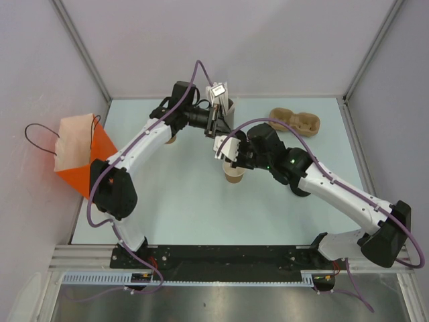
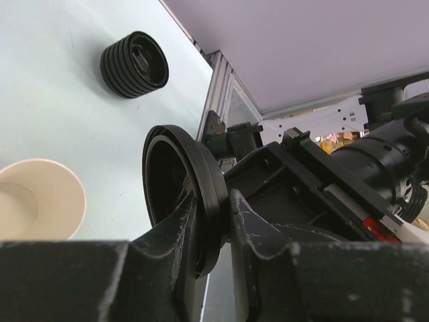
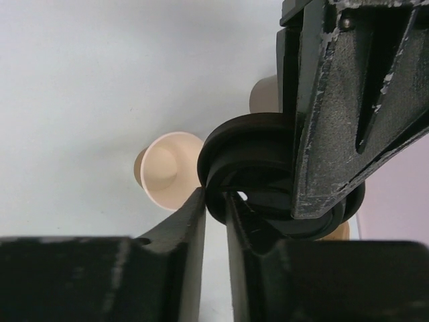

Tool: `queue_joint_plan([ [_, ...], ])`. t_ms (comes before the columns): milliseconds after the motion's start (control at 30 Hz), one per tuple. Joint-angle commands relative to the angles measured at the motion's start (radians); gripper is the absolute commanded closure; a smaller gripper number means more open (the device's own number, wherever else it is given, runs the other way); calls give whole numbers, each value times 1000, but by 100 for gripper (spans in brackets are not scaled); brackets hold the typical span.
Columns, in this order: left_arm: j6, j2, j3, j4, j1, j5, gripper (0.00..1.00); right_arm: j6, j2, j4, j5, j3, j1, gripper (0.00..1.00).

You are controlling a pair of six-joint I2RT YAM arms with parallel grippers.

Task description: Pack the takeout coffee

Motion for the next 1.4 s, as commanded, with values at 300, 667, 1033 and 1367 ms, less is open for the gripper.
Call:
queue_joint_plan([
  [300,-48,-42,3,45,11,78,68,-15,-4,56,54,-1,27,100],
  [667,-11,-31,29,13,53,60,47,-31,-35,-13,37,-1,50,100],
  [1033,107,-26,142,-96,122,-20,38,-39,-65,-114,-14,37,61,100],
  [1367,285,-83,256,-214,295,-109,23,-59,-16,-292,-101,158,25,100],
])
